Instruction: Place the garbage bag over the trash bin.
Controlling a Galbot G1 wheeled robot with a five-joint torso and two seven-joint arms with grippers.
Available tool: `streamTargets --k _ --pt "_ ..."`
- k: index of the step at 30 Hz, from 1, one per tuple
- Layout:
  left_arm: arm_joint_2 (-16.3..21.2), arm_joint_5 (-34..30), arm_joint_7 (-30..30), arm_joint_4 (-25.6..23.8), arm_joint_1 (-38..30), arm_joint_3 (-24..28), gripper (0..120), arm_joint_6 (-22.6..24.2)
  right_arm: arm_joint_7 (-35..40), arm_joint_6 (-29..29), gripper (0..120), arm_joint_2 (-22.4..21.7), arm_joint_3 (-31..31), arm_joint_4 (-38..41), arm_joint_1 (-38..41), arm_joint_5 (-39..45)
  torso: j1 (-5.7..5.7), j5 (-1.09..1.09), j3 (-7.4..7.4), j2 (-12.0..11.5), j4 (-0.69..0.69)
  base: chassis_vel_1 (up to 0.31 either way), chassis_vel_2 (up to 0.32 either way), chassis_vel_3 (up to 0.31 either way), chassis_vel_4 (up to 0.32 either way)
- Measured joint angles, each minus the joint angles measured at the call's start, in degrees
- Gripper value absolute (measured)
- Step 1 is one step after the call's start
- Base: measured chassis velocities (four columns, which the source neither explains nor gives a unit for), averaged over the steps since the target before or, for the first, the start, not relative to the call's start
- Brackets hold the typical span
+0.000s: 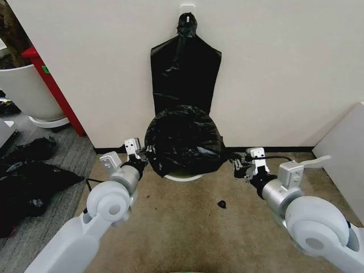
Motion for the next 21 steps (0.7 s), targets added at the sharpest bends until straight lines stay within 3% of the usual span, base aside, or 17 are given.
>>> streamTargets --k 3,7,10,19,21 --pt "-0.1 0.8 0.0 1.1 -1.0 0.5 0 0.3 8.3 -1.8 38 -0.2 2.9 1.2 1.0 6.8 0.00 0.01 0.00 0.0 0.00 0.000 0.000 0.000 0.000" --pt "-0.1 1.2 -0.3 1.5 -1.4 0.9 0 0.9 9.0 -2.3 49 -1.0 8.3 1.2 0.9 9.9 0.00 0.02 0.00 0.0 -0.01 0.000 0.000 0.000 0.000" --pt "0.1 2.9 -0.3 1.5 -1.6 1.6 0 1.2 0.9 -2.7 61 -3.0 13.2 1.2 2.2 12.1 0.00 0.00 0.00 0.0 -0.01 0.000 0.000 0.000 0.000" --pt "0.8 10.6 1.5 1.7 -2.8 3.7 0 1.2 -21.0 -3.4 96 -8.5 8.9 1.4 6.3 7.5 0.00 0.01 0.00 0.0 0.00 0.000 0.000 0.000 0.000" --pt "0.8 10.9 1.6 1.8 -3.1 3.8 0 1.2 -22.1 -3.5 98 -9.0 8.7 1.4 6.2 7.3 0.00 0.01 0.00 0.0 0.00 0.000 0.000 0.000 0.000"
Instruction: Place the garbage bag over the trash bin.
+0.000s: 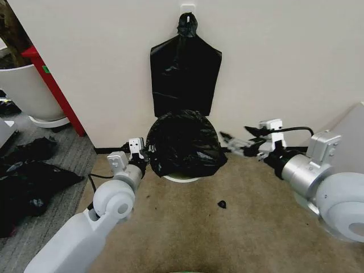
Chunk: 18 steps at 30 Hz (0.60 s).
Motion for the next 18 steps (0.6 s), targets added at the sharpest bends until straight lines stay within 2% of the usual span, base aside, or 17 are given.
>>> streamTargets --k 2,6,18 --pt "-0.7 0.8 0.1 0.9 -2.1 0.9 0 0.0 -3.4 -0.1 100 -2.0 -0.8 0.0 -0.8 -1.1 0.00 0.00 0.00 0.0 0.01 0.000 0.000 0.000 0.000" --pt "-2.7 1.0 0.4 3.1 -7.3 4.9 0 0.6 -4.6 -0.3 100 -3.8 -2.1 -0.1 -1.6 -2.4 0.00 0.00 0.00 0.0 -0.03 0.000 0.000 0.000 0.000" --pt "-3.7 1.1 0.4 3.1 -8.4 7.0 0 1.5 -8.4 1.2 100 -4.6 -5.1 -0.1 -0.9 -5.9 0.00 0.00 0.00 0.0 -0.01 0.000 0.000 0.000 0.000"
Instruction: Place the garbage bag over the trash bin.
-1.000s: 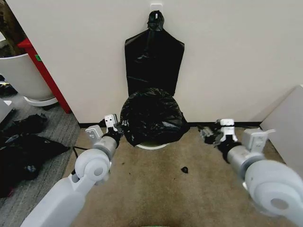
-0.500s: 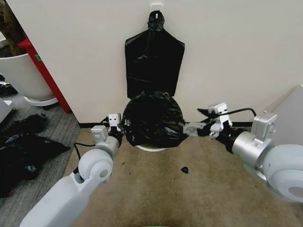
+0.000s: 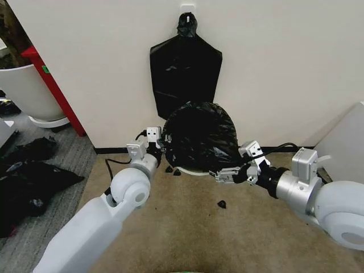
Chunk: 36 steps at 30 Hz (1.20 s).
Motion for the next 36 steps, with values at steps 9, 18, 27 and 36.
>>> streamTargets --k 9,18,27,36 --pt "0.1 -0.2 -0.2 -1.0 -0.1 0.6 0 0.4 -3.4 2.8 99 3.0 -4.5 -2.2 1.5 -6.6 0.00 0.00 0.00 0.0 0.00 0.000 0.000 0.000 0.000" --pt "0.3 -0.4 -0.1 -2.0 0.0 0.7 0 0.4 -2.4 3.1 73 5.4 -8.8 -5.0 4.3 -8.1 0.00 0.00 0.00 0.0 0.00 0.000 0.000 0.000 0.000" --pt "0.6 -0.5 0.2 -2.2 0.0 0.3 0 0.4 -0.8 2.8 42 5.4 -10.0 -5.2 4.4 -8.0 0.00 0.00 0.00 0.0 0.00 0.000 0.000 0.000 0.000" --pt "0.5 -0.6 0.4 -2.0 0.0 0.2 0 0.3 0.3 3.0 10 5.9 -10.6 -5.8 4.3 -8.5 0.00 0.00 -0.01 0.0 0.00 0.000 0.000 0.000 0.000"
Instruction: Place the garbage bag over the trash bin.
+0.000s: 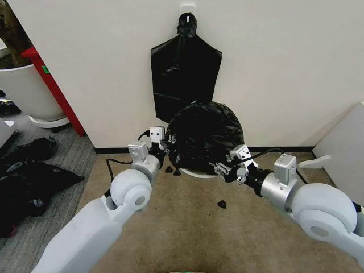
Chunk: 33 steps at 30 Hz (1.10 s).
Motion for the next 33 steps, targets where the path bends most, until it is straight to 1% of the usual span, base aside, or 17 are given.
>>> streamTargets --k 2,3,10,16,21,30,33 --pt "-0.1 0.0 0.0 0.4 -0.1 0.0 0 0.0 0.0 0.1 1 0.1 0.0 0.8 -0.3 0.2 0.00 0.00 0.00 0.0 0.00 0.000 0.000 0.000 0.000" --pt "-0.1 -0.1 0.0 0.7 -0.2 0.0 0 0.0 -0.1 0.2 0 0.2 0.0 1.3 -0.5 0.2 0.00 0.00 0.00 0.0 0.00 0.000 0.000 0.000 0.000" --pt "-0.3 -1.1 -0.2 1.0 -0.5 -0.2 0 0.5 -1.5 0.6 0 0.7 -2.3 2.6 -1.0 -0.6 0.00 0.00 0.00 0.0 0.00 0.000 0.000 0.000 0.000" --pt "-0.3 -2.2 -0.7 1.0 -0.5 -0.9 0 0.8 -4.2 0.8 0 0.3 -5.5 3.3 -3.2 -3.8 0.00 0.00 0.00 0.0 0.00 0.000 0.000 0.000 0.000" --pt "-0.1 -3.4 -0.9 0.5 -0.3 -1.8 0 1.2 -5.2 0.7 0 0.5 -8.0 1.9 -3.6 -6.2 0.00 0.00 0.00 0.0 0.00 0.000 0.000 0.000 0.000" --pt "0.9 -6.0 -0.9 -0.3 0.5 -4.1 0 1.8 -5.9 1.2 0 0.2 -8.1 -1.4 -5.1 -9.0 0.00 0.00 0.01 0.0 0.00 0.000 0.000 0.000 0.000" --pt "1.3 -8.4 -1.0 -0.9 1.1 -5.8 0 3.0 -6.0 1.7 0 0.2 -7.6 -2.8 -5.4 -9.7 0.00 0.00 0.01 0.0 0.00 0.000 0.000 0.000 0.000"
